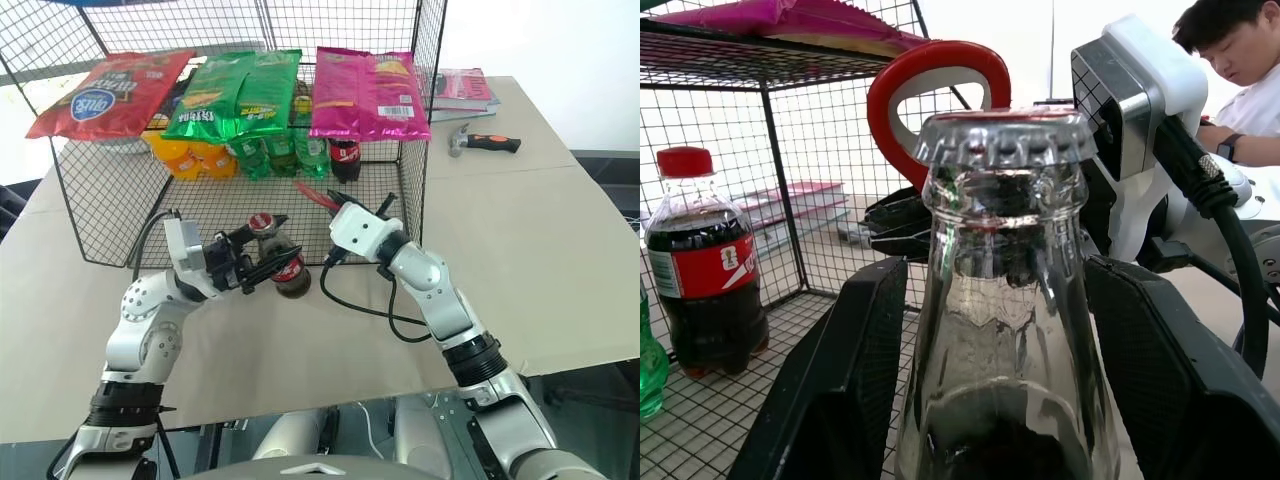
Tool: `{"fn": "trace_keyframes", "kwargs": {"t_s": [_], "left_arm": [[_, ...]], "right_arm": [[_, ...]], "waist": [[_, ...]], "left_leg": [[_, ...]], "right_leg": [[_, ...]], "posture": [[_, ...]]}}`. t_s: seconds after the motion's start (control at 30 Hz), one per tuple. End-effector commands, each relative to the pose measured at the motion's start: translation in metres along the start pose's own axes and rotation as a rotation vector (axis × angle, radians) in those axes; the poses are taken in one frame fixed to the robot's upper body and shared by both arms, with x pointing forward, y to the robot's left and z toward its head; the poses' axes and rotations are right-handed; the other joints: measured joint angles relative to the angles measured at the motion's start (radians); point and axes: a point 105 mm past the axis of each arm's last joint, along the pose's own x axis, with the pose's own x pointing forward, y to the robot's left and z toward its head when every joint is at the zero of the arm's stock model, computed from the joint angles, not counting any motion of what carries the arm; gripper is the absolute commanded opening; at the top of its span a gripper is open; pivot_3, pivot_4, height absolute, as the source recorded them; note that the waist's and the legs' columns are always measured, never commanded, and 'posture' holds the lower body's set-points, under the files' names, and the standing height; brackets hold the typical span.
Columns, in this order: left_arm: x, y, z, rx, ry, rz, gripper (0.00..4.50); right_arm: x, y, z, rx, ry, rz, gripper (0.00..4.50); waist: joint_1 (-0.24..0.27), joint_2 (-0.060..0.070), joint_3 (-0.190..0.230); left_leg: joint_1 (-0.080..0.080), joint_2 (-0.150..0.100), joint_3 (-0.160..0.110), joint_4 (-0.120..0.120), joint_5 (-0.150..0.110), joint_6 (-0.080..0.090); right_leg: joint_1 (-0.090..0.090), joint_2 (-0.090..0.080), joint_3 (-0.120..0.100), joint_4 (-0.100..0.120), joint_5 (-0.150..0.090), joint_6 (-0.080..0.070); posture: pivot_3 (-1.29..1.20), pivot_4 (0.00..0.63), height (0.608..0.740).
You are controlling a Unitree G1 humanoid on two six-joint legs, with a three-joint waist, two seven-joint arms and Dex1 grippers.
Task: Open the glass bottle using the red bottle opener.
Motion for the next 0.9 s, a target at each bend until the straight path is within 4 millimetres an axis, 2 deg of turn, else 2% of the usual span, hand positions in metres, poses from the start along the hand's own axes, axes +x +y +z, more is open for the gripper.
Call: {"fn": "trace_keyframes", "kwargs": {"t_s": [0.03, 0.07, 0.13, 0.6, 0.9], "left_arm": [[0.0, 0.001, 0.005, 0.029, -0.025, 0.003, 2.12], [0.001, 0.001, 0.005, 0.029, -0.027, 0.006, 1.76], [0.001, 0.001, 0.003, 0.032, -0.026, 0.015, 1.51], [-0.001, -0.003, -0.004, 0.046, 0.005, 0.02, 1.51], [-0.003, 0.005, -0.009, 0.052, 0.033, 0.041, 1.51]], "right_arm": [[0.0, -0.006, 0.012, -0.02, -0.051, -0.01, 0.0], [0.0, -0.007, 0.012, -0.021, -0.051, -0.008, 0.0], [0.001, -0.008, 0.012, -0.026, -0.051, -0.001, 0.0], [0.005, -0.006, 0.017, -0.061, -0.075, 0.029, 0.0], [0.005, 0.019, 0.021, -0.342, -0.127, 0.167, 0.0]], "waist": [[0.0, 0.0, 0.0], [0.002, 0.0, 0.0], [0.002, 0.0, 0.0], [0.001, 0.0, 0.0], [0.001, 0.0, -0.001]], "left_leg": [[0.0, 0.0, 0.0, 0.0, 0.0, 0.0], [0.0, 0.0, 0.0, 0.0, 0.0, 0.0], [0.002, 0.0, 0.0, 0.0, 0.0, 0.0], [0.004, 0.0, 0.0, 0.0, 0.0, 0.0], [0.005, 0.0, 0.0, 0.001, 0.0, 0.0]], "right_leg": [[0.0, 0.0, 0.0, 0.0, 0.0, 0.0], [0.0, 0.0, 0.0, 0.0, 0.0, 0.0], [0.002, 0.0, 0.0, 0.0, 0.0, 0.0], [0.004, 0.0, 0.0, 0.0, 0.0, 0.0], [0.005, 0.0, -0.001, 0.001, 0.0, 0.0]], "posture": [[0.0, 0.15, 0.74], [0.0, 0.15, 0.74], [0.0, 0.15, 0.74], [0.0, 0.15, 0.74], [0.0, 0.15, 0.74]]}}
